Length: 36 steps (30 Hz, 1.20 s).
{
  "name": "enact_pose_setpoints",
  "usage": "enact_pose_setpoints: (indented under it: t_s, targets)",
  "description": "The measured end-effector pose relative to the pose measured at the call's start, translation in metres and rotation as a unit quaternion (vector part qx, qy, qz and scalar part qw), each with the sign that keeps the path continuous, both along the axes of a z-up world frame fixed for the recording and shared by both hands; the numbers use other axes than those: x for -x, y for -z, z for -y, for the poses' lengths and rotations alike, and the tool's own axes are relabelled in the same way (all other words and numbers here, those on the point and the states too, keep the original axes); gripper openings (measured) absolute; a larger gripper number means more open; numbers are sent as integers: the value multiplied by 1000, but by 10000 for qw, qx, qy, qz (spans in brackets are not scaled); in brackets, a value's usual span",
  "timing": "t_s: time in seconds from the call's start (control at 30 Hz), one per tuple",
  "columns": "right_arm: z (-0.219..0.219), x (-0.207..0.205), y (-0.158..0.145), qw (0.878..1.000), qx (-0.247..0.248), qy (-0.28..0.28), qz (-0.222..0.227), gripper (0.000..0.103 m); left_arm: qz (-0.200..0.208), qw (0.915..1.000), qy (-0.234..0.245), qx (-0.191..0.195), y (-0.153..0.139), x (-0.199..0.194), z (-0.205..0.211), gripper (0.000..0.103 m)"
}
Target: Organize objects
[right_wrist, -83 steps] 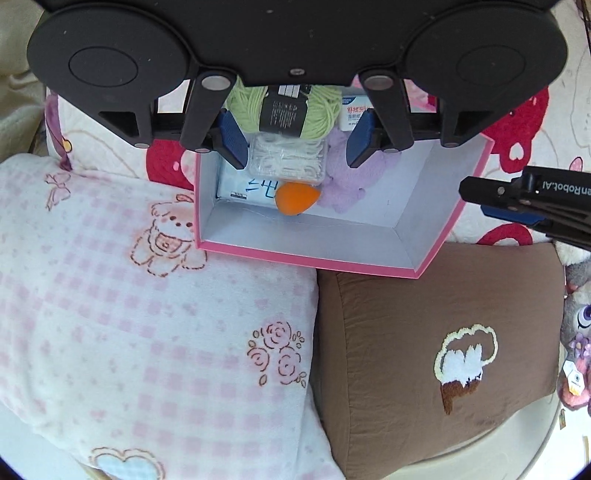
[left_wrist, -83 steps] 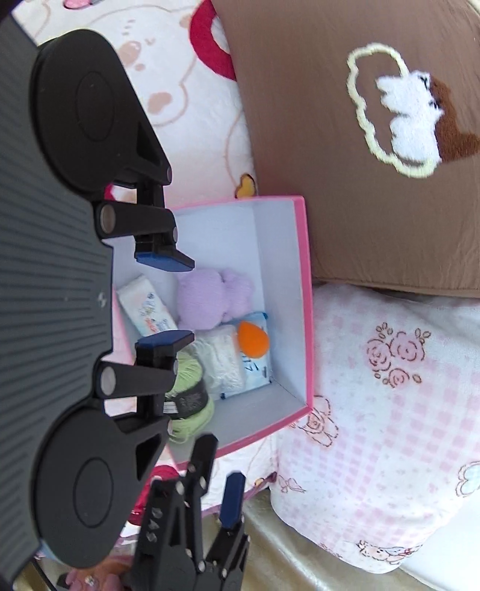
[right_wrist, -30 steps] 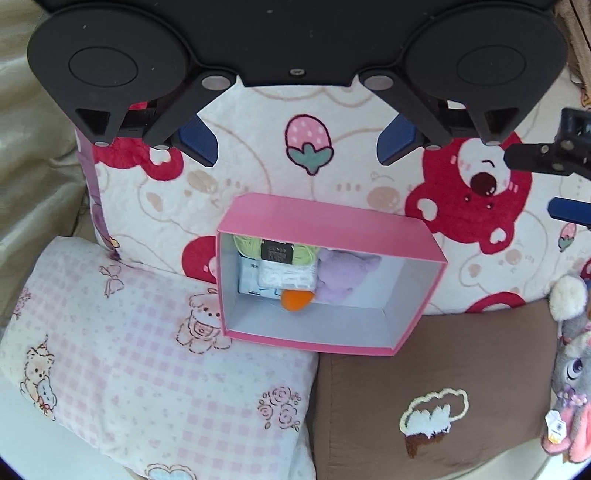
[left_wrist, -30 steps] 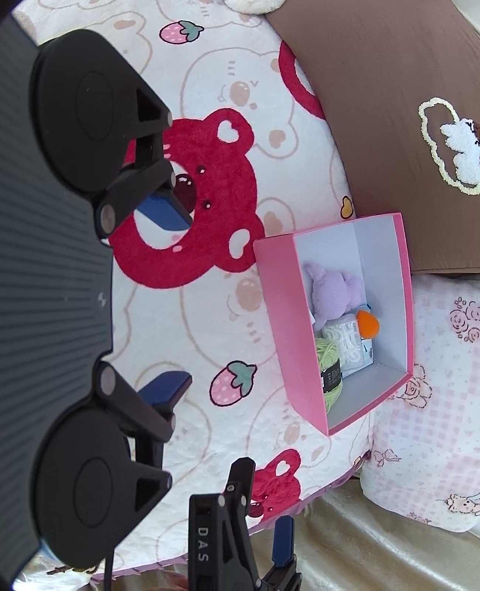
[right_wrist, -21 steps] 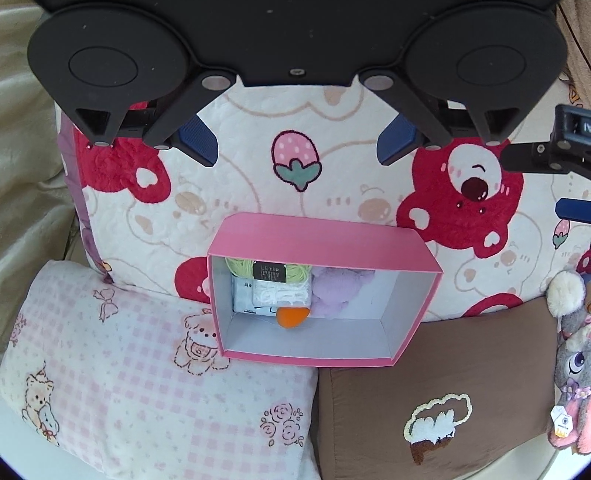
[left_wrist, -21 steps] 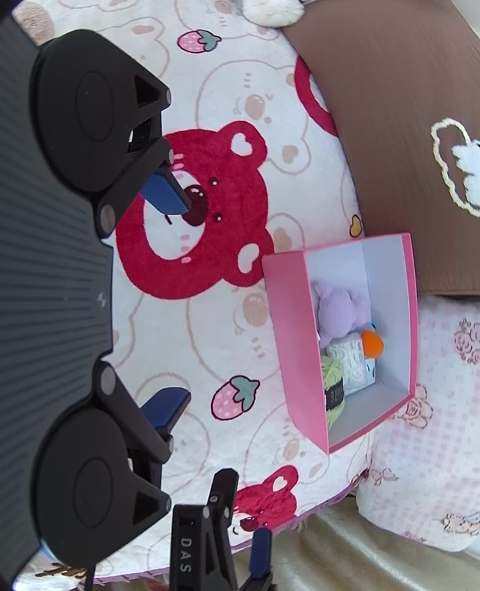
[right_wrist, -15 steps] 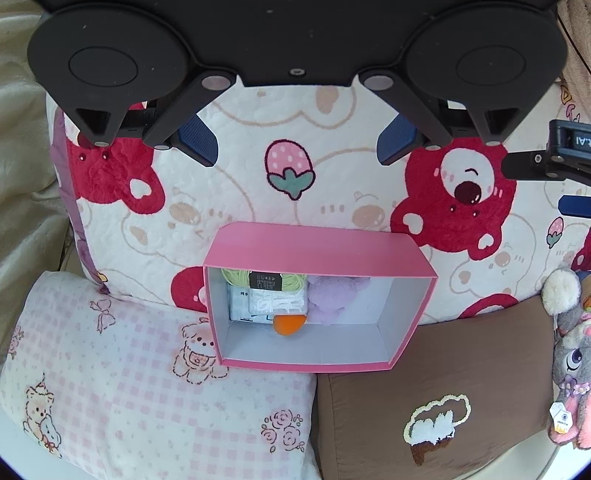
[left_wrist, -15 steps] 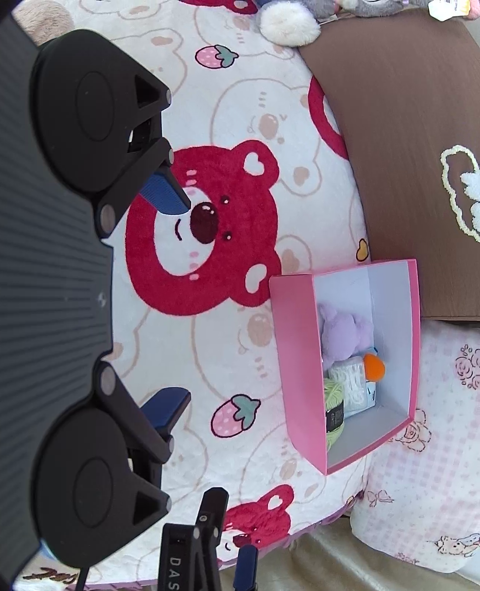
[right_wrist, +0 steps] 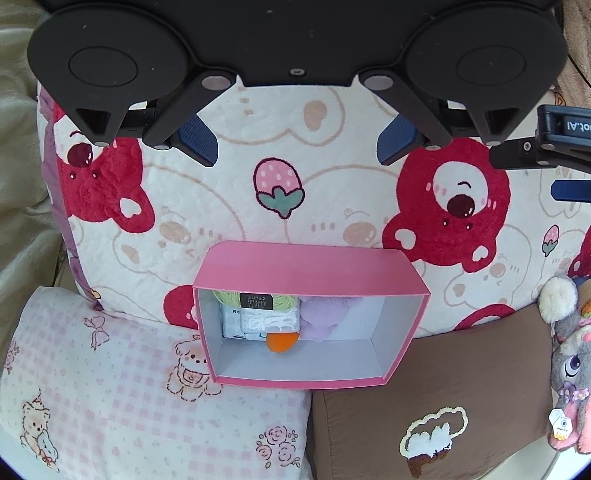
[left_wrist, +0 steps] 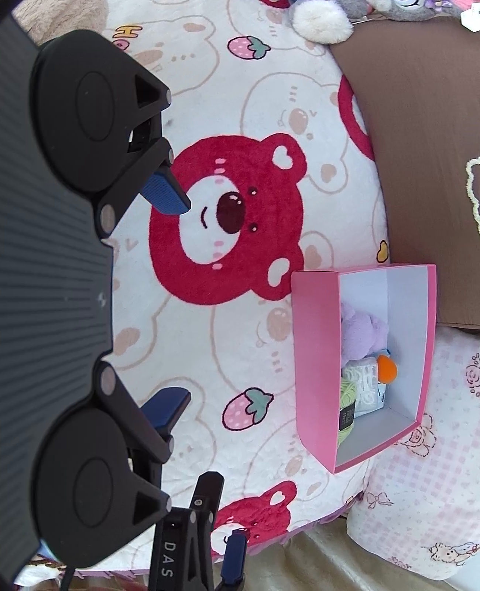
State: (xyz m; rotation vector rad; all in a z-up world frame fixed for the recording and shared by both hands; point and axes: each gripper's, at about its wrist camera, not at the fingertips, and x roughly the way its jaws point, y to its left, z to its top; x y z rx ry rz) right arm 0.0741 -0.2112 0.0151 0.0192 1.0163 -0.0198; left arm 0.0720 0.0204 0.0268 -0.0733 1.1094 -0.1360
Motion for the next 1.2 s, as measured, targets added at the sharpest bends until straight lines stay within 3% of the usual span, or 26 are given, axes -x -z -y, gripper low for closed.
enact_pose_setpoints:
  t_s: [0.33, 0.63, 0.73, 1.2]
  targets:
    - [-9, -2, -4, 9997, 201, -102, -2, 95, -90, 9988, -210, -434, 14, -10, -1, 101]
    - [-8, -2, 0, 9996, 266, -36, -2, 95, -13, 9997, -109, -227, 8, -4, -8, 101]
    - [-7, -5, 4, 9997, 260, 33, -18, 95, 52, 9995, -292, -73, 4, -6, -15, 101]
    - [-14, -11, 7, 9990, 430, -55, -58, 95, -26, 9998, -175, -78, 5, -5, -15, 101]
